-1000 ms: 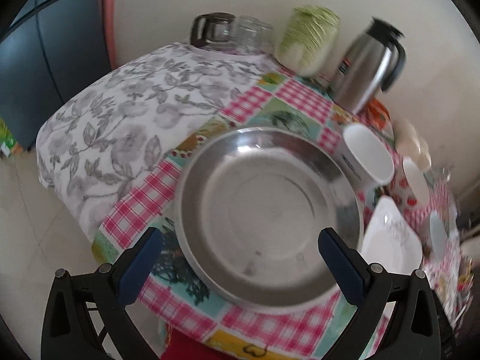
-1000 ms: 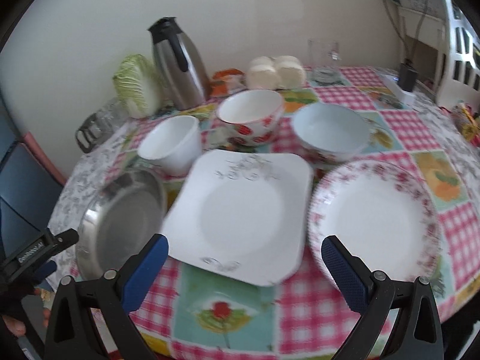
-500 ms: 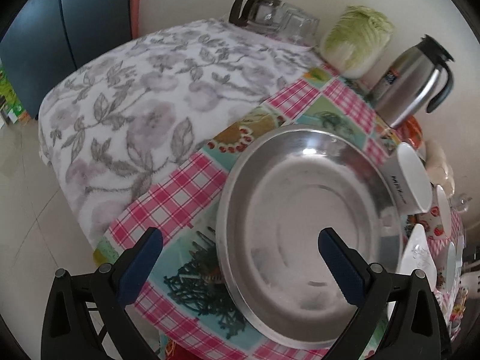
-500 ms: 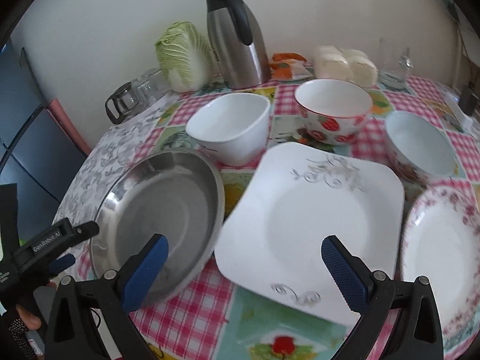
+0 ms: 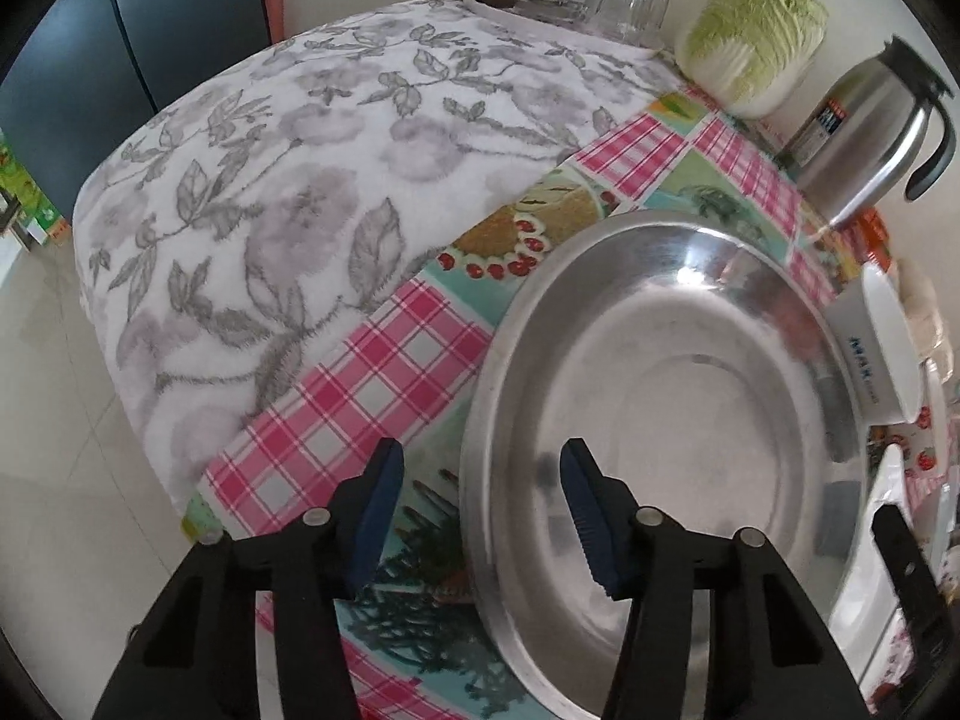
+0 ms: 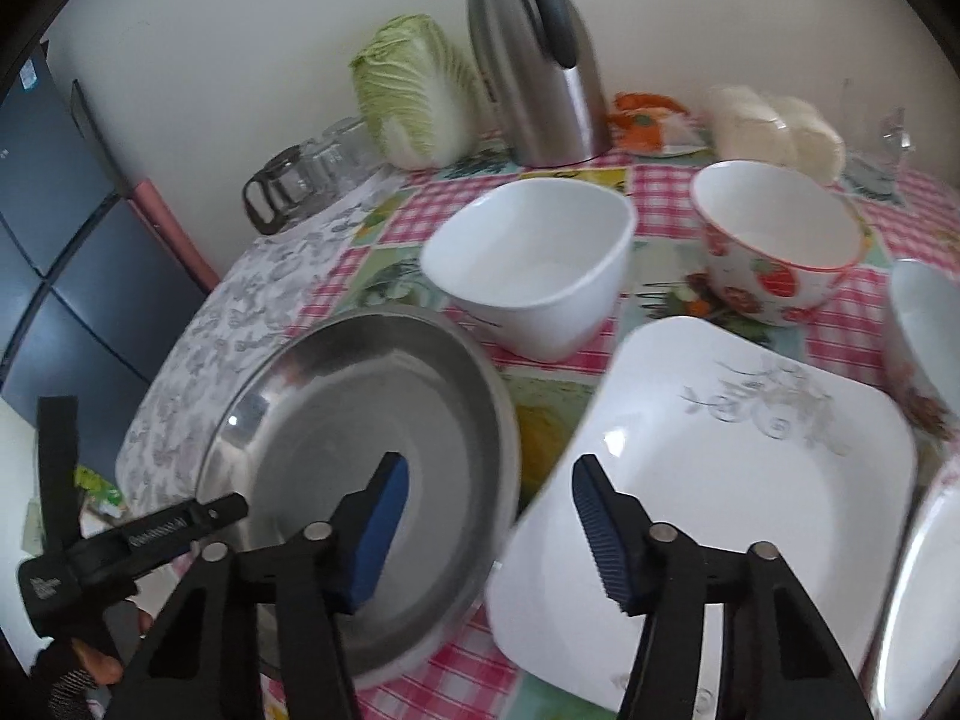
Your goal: Organize plates and bowls
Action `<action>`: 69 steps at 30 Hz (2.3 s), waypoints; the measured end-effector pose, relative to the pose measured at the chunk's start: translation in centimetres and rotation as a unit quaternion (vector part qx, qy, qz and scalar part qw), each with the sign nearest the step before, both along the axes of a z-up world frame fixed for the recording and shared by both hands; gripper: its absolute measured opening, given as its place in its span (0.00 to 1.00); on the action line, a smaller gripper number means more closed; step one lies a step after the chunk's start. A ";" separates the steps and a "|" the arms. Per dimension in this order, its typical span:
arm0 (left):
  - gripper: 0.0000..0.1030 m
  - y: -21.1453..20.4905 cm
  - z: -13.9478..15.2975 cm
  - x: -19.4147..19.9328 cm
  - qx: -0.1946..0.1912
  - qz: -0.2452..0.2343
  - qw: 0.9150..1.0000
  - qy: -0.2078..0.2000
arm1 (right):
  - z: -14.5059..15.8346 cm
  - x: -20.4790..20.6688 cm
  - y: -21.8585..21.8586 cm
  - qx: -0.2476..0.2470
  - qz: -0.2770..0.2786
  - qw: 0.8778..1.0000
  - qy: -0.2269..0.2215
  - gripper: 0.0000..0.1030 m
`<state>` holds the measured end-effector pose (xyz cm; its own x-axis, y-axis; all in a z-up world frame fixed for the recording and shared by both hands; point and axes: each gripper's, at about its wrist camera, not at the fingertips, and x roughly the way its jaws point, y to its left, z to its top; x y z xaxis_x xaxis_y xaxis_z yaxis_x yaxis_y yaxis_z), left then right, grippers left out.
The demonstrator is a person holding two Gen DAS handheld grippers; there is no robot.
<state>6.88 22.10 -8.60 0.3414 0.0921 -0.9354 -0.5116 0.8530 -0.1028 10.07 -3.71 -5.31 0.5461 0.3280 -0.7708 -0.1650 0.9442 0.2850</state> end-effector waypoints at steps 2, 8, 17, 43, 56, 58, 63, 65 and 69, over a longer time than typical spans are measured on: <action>0.54 0.3 0.0 0.1 0.013 0.006 1.000 0.007 | -0.4 0.5 0.3 -0.003 0.006 1.000 0.004 0.50; 0.54 1.9 0.2 -0.2 0.017 0.027 0.999 0.007 | -1.1 1.2 1.5 -0.002 0.020 1.000 0.013 0.43; 0.56 3.5 -0.1 -0.5 0.012 0.050 0.999 0.010 | -2.4 0.9 3.6 -0.016 0.048 0.998 0.028 0.25; 0.22 1.7 4.8 -2.4 0.042 0.035 0.995 -0.088 | 2.0 -2.2 3.7 -0.016 0.070 0.997 -0.028 0.14; 0.22 -5.5 8.5 -1.9 0.041 -0.038 0.989 -0.140 | 5.3 -4.7 -3.7 0.004 0.011 0.998 -0.058 0.14; 0.22 -6.9 9.2 -1.7 0.037 -0.050 0.987 -0.146 | 5.8 -5.3 -5.0 0.005 0.002 0.998 -0.065 0.15; 0.22 -10.7 11.0 -0.8 0.042 -0.091 0.982 -0.158 | 7.6 -6.7 -8.7 0.002 -0.033 0.996 -0.081 0.15; 0.22 -12.2 11.6 -0.4 0.039 -0.105 0.980 -0.162 | 8.5 -7.1 -9.9 0.005 -0.047 0.995 -0.086 0.15; 0.22 -14.9 12.3 0.5 0.032 -0.130 0.976 -0.169 | 10.0 -7.7 -12.5 0.002 -0.079 0.992 -0.095 0.15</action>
<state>7.42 7.17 3.73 0.6496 0.0164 -0.7601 -0.2233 0.9598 -0.1702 2.35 -16.19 4.66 0.7265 0.2297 -0.6476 -0.0670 0.9617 0.2659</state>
